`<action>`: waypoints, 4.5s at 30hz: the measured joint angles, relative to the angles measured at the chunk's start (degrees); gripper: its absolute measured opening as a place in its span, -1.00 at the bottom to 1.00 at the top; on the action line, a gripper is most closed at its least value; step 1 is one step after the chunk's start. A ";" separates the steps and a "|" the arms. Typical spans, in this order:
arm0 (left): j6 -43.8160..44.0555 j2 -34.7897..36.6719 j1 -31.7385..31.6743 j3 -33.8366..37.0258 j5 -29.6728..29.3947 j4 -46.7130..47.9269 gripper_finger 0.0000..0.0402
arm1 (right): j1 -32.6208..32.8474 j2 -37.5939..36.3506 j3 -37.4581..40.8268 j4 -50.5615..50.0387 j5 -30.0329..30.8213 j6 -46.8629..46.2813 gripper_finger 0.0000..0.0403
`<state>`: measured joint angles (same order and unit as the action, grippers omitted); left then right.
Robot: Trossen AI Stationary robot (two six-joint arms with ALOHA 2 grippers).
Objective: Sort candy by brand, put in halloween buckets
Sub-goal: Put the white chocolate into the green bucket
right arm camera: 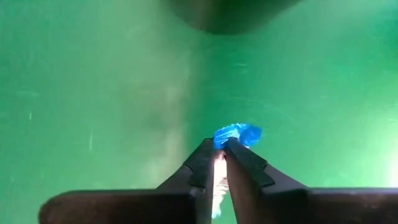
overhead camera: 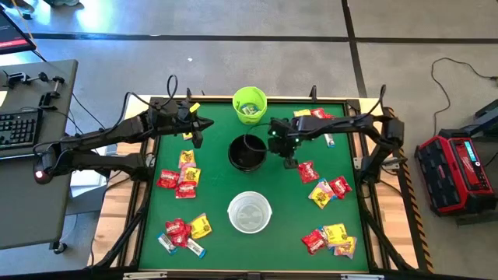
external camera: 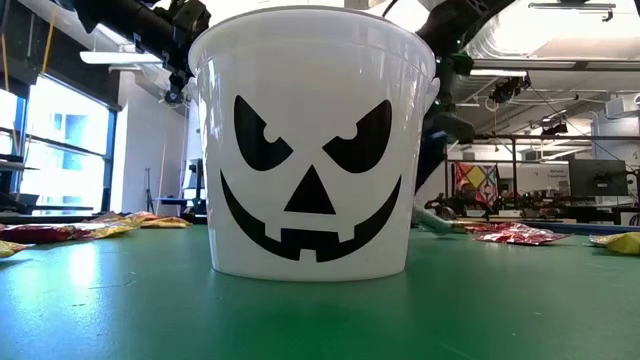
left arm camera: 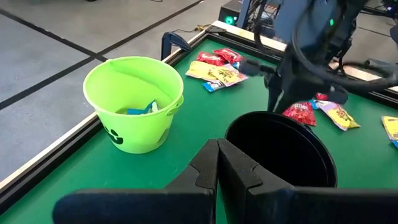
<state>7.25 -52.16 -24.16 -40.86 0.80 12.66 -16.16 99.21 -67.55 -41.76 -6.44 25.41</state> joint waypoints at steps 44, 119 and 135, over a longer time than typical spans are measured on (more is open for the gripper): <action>-0.39 0.00 -0.02 0.00 -0.26 0.01 -1.00 | -9.69 -0.09 -22.78 8.15 0.97 -7.50 -1.00; 10.31 -0.02 28.33 -0.04 7.50 16.50 -1.00 | 3.36 -42.64 36.62 28.81 15.83 -48.18 -1.00; 28.74 -10.05 59.87 -0.04 -4.85 12.97 -0.94 | 2.66 -42.64 36.62 27.28 14.75 -43.15 -1.00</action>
<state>35.99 -62.22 35.70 -40.91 -4.05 25.63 -13.50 56.58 -30.94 -14.48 8.31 -17.74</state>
